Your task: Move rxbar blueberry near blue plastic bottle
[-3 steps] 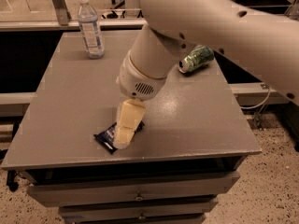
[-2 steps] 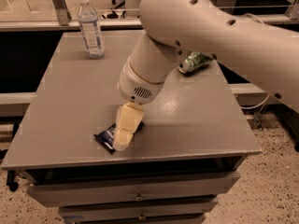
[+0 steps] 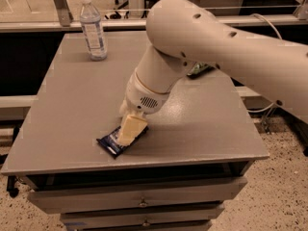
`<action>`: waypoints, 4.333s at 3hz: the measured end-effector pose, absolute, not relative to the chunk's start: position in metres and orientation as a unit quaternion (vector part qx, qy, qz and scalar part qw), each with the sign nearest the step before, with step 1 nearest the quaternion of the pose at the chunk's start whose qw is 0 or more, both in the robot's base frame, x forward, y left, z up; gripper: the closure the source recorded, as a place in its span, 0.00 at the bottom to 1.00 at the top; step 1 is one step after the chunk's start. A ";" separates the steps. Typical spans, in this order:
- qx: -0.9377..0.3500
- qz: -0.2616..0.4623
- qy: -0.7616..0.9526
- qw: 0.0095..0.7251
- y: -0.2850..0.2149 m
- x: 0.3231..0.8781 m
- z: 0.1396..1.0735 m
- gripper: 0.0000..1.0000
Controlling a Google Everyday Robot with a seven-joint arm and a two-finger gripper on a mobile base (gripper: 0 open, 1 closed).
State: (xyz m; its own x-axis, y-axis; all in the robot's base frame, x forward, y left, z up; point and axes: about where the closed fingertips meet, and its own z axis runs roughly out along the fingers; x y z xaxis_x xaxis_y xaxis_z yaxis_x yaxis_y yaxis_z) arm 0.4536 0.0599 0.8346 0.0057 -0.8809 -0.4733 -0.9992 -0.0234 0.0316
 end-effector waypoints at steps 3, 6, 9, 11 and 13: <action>-0.673 0.170 0.702 0.161 0.024 0.463 0.837 1.00; -0.630 0.173 0.738 0.172 -0.039 0.445 0.871 0.59; -0.633 0.202 0.721 0.197 -0.001 0.429 0.882 0.00; -0.633 0.201 0.721 0.195 0.016 0.430 0.861 0.00; -0.632 0.197 0.723 0.196 0.025 0.428 0.840 0.41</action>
Offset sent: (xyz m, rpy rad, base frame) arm 0.0102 -0.0387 -0.0019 -0.0192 0.0013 -0.0655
